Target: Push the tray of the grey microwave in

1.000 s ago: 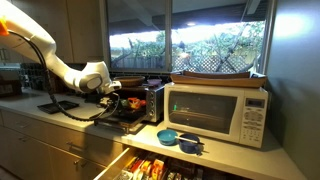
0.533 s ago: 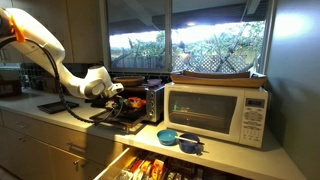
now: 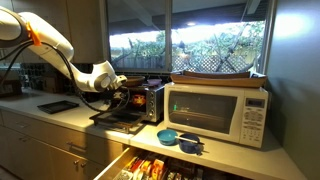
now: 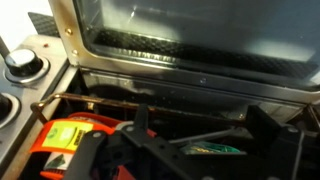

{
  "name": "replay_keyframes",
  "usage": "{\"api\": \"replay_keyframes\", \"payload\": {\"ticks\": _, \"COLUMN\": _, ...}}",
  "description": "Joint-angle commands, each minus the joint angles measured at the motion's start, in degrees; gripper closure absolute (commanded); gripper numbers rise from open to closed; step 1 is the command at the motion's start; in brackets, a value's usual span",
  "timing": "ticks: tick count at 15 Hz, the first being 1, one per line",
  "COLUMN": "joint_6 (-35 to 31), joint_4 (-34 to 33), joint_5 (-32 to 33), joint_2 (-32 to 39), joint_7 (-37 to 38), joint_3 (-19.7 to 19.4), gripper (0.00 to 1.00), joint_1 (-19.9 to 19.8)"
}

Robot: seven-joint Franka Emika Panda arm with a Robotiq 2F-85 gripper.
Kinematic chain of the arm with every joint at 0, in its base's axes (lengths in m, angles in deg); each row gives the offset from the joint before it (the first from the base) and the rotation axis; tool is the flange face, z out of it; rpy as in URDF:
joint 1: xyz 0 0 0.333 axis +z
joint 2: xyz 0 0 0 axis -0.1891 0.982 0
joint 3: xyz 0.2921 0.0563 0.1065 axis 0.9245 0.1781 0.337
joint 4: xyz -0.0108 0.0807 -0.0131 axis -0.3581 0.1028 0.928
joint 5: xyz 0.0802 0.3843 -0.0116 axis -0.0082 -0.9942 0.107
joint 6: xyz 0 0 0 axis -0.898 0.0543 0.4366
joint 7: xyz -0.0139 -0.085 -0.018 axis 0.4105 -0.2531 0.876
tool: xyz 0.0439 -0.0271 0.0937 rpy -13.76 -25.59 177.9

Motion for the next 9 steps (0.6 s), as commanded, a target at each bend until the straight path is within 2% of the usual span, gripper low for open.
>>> {"api": "replay_keyframes", "payload": {"ticks": 1, "joint_6": 2.13, "joint_4": -6.61, "joint_5": -0.35, "joint_2": 4.91, "joint_7": -1.46, "joint_3": 1.11, "gripper": 0.00, "joint_1": -0.33}}
{"api": "replay_keyframes", "payload": {"ticks": 4, "joint_6": 3.78, "joint_4": -6.94, "joint_5": 1.75, "joint_2": 4.05, "joint_7": 0.85, "joint_3": 0.21, "gripper": 0.00, "joint_1": 0.08}}
{"api": "replay_keyframes", "payload": {"ticks": 6, "joint_6": 4.88, "joint_4": -3.46, "joint_5": 2.30, "joint_2": -0.68, "joint_7": 2.86, "joint_3": -0.41, "gripper": 0.00, "joint_1": 0.29}}
{"api": "replay_keyframes", "payload": {"ticks": 9, "joint_6": 10.57, "joint_4": 0.35, "joint_5": -0.11, "joint_2": -6.45, "joint_7": 1.43, "joint_3": 0.56, "gripper": 0.00, "joint_1": -0.36}}
